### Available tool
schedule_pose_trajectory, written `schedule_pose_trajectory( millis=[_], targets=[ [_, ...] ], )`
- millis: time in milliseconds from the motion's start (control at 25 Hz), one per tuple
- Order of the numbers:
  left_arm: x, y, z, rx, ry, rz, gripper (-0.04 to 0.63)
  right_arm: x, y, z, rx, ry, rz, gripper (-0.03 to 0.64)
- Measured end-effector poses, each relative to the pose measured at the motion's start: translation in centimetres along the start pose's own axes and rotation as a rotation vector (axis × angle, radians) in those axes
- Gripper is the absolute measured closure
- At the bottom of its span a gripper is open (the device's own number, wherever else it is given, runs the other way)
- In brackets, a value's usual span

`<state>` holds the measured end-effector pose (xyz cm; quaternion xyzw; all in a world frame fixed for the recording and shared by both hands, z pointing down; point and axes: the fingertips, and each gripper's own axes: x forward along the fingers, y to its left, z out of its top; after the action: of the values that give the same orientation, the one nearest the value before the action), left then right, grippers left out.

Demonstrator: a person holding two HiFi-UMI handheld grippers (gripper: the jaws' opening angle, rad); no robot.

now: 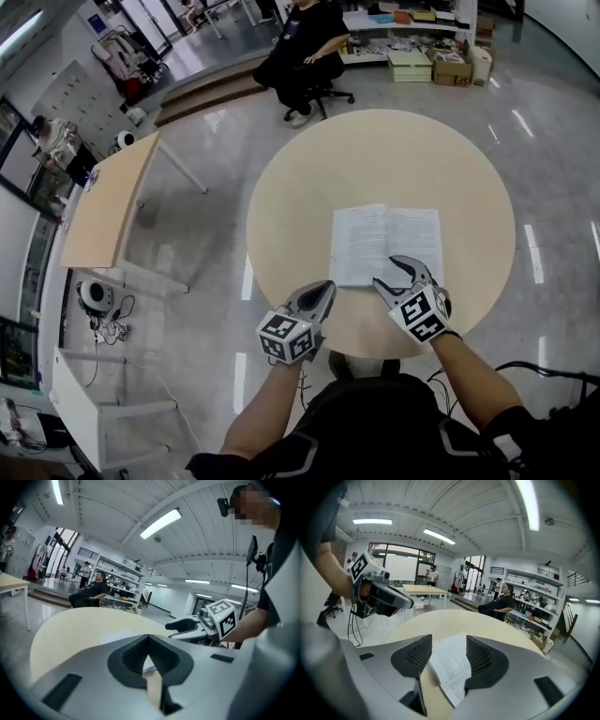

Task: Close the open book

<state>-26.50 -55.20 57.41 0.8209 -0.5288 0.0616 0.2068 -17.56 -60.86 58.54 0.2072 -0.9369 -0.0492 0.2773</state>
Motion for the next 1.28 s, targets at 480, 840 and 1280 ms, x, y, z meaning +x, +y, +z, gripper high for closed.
schedule_pose_trajectory(
  millis=[480, 840, 1280],
  targets=[
    [2.8, 3.4, -8.3, -0.062, 0.218, -0.030, 0.606, 8.2, 6.1, -9.4, -0.450, 0.278, 0.065, 0.407],
    [4.2, 3.9, -11.9, -0.096, 0.314, -0.044, 0.606, 10.0, 5.6, -10.8, -0.601, 0.288, 0.001, 0.408],
    [3.7, 3.2, -12.1, -0.098, 0.314, -0.055, 0.606, 10.9, 4.9, -11.4, -0.712, 0.321, -0.089, 0.409]
  ],
)
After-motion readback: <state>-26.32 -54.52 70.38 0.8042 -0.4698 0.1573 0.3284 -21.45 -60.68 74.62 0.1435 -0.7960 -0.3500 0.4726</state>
